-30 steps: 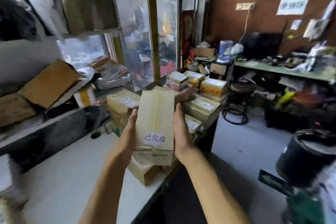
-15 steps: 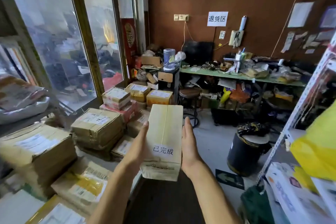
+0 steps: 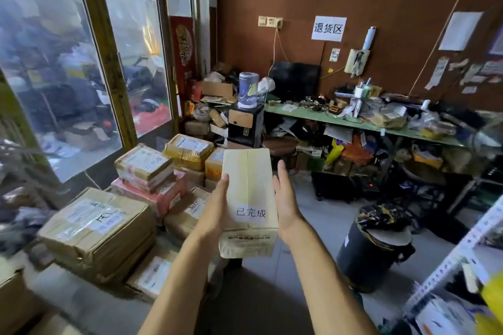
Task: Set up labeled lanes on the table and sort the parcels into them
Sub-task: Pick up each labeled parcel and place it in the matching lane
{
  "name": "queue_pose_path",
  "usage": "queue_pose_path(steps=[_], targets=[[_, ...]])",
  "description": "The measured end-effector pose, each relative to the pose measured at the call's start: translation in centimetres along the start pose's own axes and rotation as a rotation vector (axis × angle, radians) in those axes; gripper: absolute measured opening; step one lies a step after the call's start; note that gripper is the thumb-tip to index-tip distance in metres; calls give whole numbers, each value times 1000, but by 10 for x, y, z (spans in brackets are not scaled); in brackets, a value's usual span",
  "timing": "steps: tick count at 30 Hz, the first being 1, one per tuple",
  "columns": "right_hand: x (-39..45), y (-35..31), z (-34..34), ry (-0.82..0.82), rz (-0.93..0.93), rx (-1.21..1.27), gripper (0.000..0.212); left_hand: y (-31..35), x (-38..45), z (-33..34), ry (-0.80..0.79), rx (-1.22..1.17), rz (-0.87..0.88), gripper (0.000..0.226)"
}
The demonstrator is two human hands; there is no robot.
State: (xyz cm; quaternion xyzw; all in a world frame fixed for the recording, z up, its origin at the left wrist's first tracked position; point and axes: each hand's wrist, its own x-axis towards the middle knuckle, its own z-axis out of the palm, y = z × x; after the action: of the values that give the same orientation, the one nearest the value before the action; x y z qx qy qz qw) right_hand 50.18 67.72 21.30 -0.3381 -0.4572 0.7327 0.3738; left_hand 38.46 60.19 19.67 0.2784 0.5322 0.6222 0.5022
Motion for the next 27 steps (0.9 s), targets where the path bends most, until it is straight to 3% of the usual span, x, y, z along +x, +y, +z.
queue_pose_path(steps=[4, 8, 10, 12, 15, 20, 27], targets=[[48, 11, -8, -77, 42, -74, 57, -10, 26, -7, 105, 8, -25, 52], [101, 25, -2, -127, 40, -184, 71, -28, 57, -24, 257, -47, -63, 93], [135, 43, -2, -142, 48, -240, 92, -39, 75, -33, 346, -38, -62, 100], [183, 73, -13, -126, 80, -275, 96, -44, 88, -39, 444, -48, -36, 103], [227, 93, -17, -159, 136, -324, 94, -48, 106, -42, 581, -95, -32, 96], [228, 65, -1, -408, 212, -388, 92, -66, 137, -41, 704, -116, -39, 93], [262, 73, -6, -566, 249, -474, 85, -50, 144, -7, 818, -153, -12, 55]])
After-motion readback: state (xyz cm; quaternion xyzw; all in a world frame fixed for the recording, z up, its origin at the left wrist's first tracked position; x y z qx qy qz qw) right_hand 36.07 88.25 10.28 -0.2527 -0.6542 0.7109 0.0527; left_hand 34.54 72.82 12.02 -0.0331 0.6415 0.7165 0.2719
